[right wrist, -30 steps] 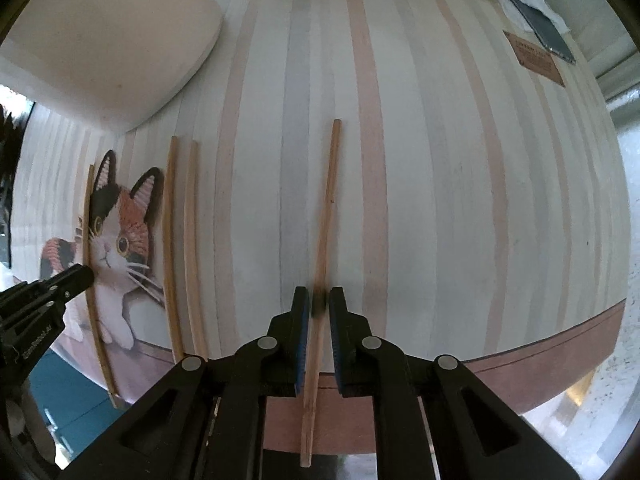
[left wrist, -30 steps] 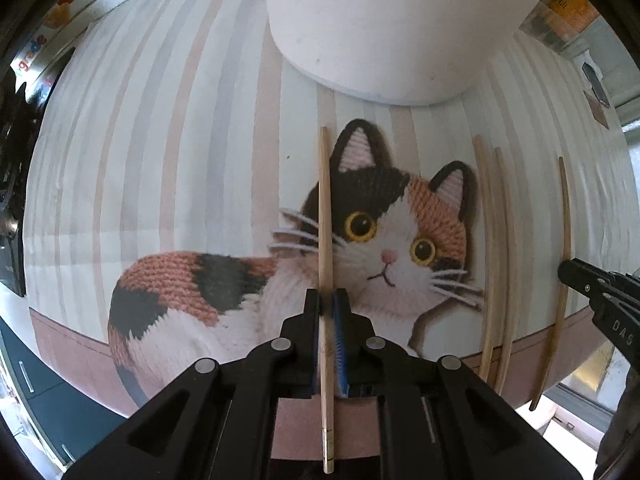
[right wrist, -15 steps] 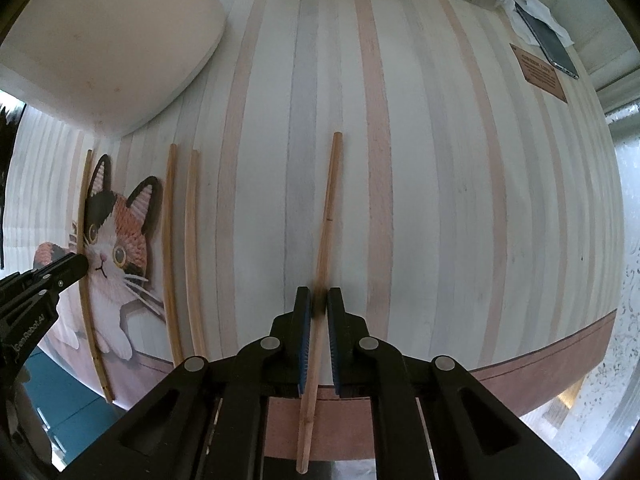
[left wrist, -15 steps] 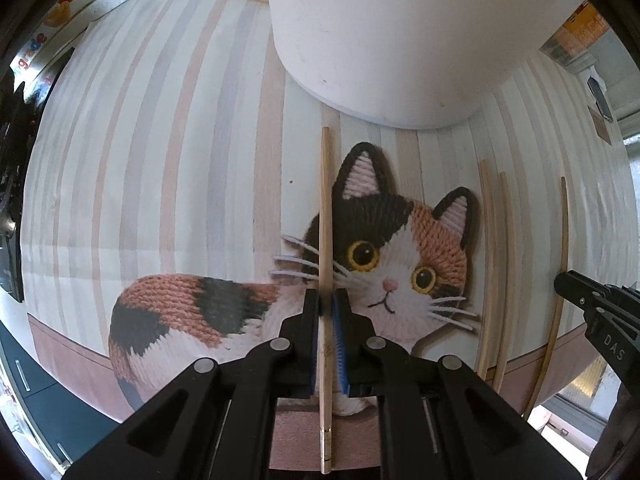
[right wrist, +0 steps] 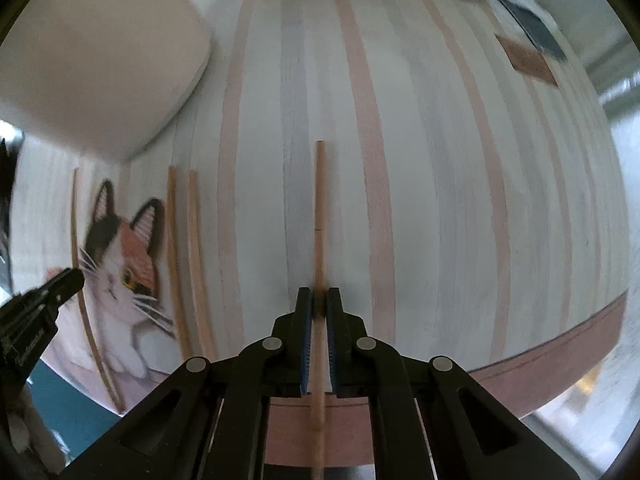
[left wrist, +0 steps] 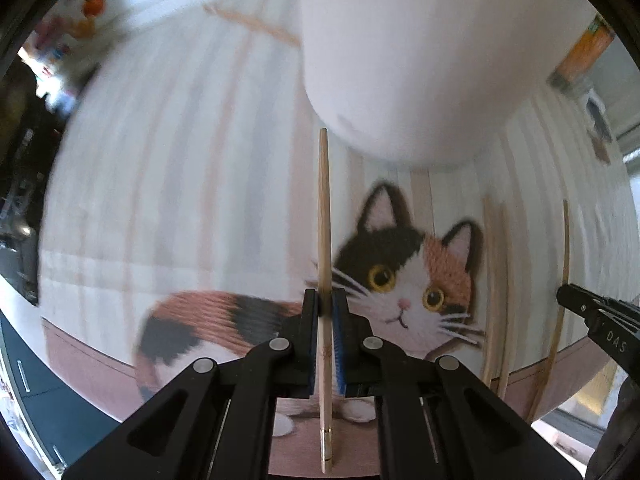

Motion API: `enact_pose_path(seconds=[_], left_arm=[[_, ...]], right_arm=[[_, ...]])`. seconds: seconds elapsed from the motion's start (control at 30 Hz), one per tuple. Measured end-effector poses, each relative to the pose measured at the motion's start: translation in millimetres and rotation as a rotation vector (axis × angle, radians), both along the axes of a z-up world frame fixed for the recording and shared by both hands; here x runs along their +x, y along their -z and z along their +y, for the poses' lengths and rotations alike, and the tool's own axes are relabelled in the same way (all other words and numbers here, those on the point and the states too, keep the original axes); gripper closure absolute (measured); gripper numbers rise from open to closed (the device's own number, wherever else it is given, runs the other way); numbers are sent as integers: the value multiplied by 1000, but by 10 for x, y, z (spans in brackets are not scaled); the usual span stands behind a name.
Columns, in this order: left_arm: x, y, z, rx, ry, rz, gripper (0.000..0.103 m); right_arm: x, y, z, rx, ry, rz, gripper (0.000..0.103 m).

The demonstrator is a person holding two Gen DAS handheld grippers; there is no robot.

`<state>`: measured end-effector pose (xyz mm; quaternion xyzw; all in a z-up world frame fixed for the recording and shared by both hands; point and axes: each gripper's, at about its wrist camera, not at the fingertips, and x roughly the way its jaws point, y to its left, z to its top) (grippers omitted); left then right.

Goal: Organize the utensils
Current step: 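Lower the left gripper and grasp a wooden chopstick while the right gripper grasps another, then carry the left gripper's chopstick into the cream holder while the right gripper inserts its chopstick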

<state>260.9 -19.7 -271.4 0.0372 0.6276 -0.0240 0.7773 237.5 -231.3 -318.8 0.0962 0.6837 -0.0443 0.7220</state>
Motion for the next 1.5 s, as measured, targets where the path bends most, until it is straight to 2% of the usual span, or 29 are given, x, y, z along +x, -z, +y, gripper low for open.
enact_pose_path(seconds=[0.27, 0.63, 0.73, 0.87, 1.0, 1.13, 1.23, 1.3, 1.43, 1.5], left_arm=[[-80, -810, 319, -17, -79, -256, 98], [-42, -1471, 656, -97, -183, -428, 98], [-63, -1741, 740, -179, -218, -469, 98], [-134, -2238, 785, -293, -248, -579, 98], [-107, -2682, 823, -406, -278, -681, 98], [124, -3023, 770, -474, -293, -776, 98], [344, -3100, 704, -497, -296, -825, 98], [549, -3047, 649, -523, -300, -827, 98], [921, -2819, 509, -527, -289, -789, 98], [1056, -2710, 451, -500, -277, -795, 98]], right_arm=[[-24, -471, -12, 14, 60, -165, 96], [58, -1024, 1, 44, 77, -332, 96], [70, -1238, -8, 57, 83, -396, 96], [138, -1638, -70, 91, 134, -511, 96], [300, -2119, -253, 204, 241, -627, 96], [567, -2562, -376, 284, 309, -734, 96], [806, -2776, -406, 319, 344, -794, 96], [959, -2861, -382, 335, 355, -829, 96], [1215, -2901, -251, 307, 358, -874, 96], [1320, -2854, -172, 290, 356, -884, 96]])
